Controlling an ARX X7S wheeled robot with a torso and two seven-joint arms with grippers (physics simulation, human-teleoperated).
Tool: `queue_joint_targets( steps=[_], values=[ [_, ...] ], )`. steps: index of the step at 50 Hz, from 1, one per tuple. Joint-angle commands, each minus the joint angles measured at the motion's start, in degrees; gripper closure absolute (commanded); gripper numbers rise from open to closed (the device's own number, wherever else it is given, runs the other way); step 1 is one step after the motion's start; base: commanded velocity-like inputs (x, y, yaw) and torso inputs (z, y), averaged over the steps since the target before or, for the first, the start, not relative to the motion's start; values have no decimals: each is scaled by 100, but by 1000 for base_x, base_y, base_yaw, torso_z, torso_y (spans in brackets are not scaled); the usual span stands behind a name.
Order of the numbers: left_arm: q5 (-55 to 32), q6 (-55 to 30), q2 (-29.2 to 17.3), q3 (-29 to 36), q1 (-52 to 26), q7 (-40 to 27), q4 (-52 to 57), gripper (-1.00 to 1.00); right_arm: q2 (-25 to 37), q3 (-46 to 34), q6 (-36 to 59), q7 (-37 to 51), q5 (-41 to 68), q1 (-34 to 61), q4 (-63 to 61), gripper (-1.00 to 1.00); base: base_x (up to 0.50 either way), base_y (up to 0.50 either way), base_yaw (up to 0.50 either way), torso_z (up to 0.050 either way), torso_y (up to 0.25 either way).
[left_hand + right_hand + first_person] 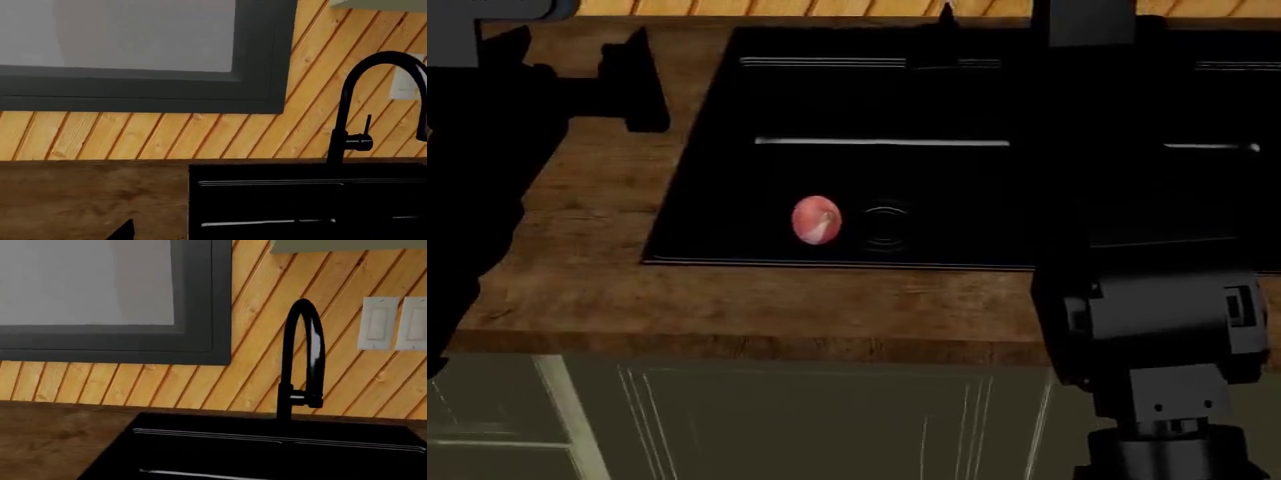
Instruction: Pick the onion from the sink and place it on the plate located on the counter
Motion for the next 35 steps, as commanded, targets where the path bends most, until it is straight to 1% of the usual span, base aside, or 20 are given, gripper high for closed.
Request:
queue_joint_targets(
  steps=[1, 15, 25, 29, 35],
  values=[
    [-19, 62, -30, 34, 25, 5, -13, -100, -7, 1, 17, 1, 61, -5, -12, -100, 0, 500, 0, 0, 0],
    [-69, 20, -35, 78, 60, -33, 62, -100, 18, 6, 30, -5, 136, -85, -45, -100, 0, 500, 0, 0, 0],
    [-154, -164, -57, 73, 118, -120, 309, -100, 11, 64, -68, 83, 152, -125, -2, -100, 0, 500, 0, 0, 0],
    [-115, 68, -3, 114, 90, -66, 25, -100, 37, 84, -161, 99, 136, -151, 48, -100, 0, 0, 0, 0, 0],
    [-114, 212, 0, 121, 52, -40, -143, -100, 34, 34, -54, 101, 156, -116, -14, -100, 500, 1, 0, 0, 0]
  ],
)
